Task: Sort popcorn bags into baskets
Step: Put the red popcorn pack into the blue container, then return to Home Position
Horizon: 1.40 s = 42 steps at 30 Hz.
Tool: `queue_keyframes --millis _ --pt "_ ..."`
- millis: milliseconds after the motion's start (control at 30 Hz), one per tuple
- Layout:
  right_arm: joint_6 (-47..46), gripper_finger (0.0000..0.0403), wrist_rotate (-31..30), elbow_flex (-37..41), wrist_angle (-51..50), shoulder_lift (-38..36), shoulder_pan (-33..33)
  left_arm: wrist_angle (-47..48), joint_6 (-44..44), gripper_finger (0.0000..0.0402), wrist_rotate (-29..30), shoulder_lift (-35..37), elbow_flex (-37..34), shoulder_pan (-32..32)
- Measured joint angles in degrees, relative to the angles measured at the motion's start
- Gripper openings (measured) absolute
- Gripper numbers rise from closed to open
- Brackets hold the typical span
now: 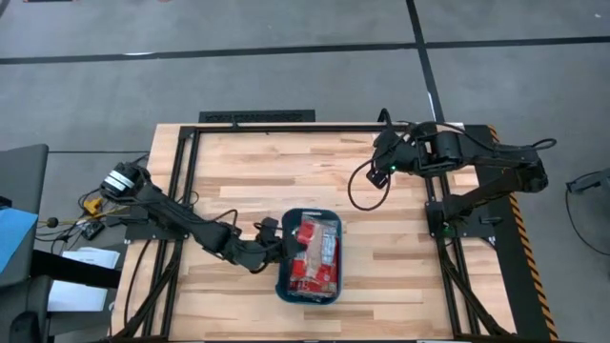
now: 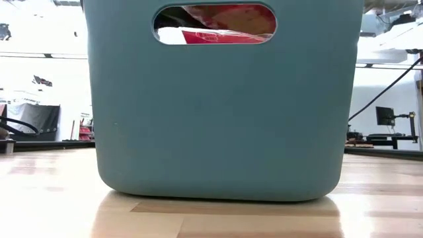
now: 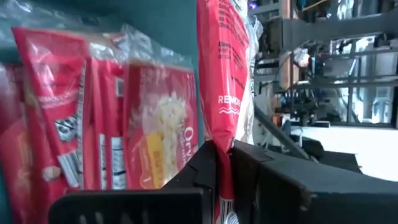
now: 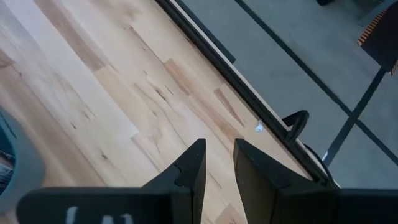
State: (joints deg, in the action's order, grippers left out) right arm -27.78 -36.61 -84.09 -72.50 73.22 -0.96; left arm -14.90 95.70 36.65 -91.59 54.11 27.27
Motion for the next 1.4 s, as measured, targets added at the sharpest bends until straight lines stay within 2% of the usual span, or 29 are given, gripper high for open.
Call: queue_keyframes --millis 200,367,600,867,1033,1233,1333,1400 --pt "-0.9 0.0107 -0.9 0.0 -0.8 0.0 0.3 0.6 2.5 0.0008 -0.8 -2.4 1.5 0.4" --pt "-1.3 0.0107 -1.0 0.0 -0.9 0.0 0.3 6.5 6.4 0.0009 -0.3 -2.4 1.4 0.7" --pt "-1.3 0.0107 -1.0 0.0 -0.8 0.0 0.3 6.2 7.4 0.0012 -2.4 -2.4 1.5 0.9" --pt "-2.2 0.0107 -0.9 0.0 -0.9 0.0 0.3 5.6 7.4 0.0068 -2.9 -2.4 1.5 1.2" --pt "-2.2 0.0107 -0.9 0.0 -0.9 0.0 0.2 3.3 5.0 0.0101 -3.0 -2.3 1.5 1.0" --pt "-2.3 0.0107 -0.9 0.0 -0.9 0.0 0.2 0.1 1.0 0.0116 -4.1 -2.3 1.5 0.3" --pt "-2.3 0.0107 -0.9 0.0 -0.8 0.0 0.3 0.4 0.3 0.0117 -8.0 -1.4 1.4 -0.9" --pt "-2.1 0.0107 -1.1 0.0 -0.2 0.0 0.9 0.7 -4.4 0.0114 -11.5 0.6 1.4 -2.2"
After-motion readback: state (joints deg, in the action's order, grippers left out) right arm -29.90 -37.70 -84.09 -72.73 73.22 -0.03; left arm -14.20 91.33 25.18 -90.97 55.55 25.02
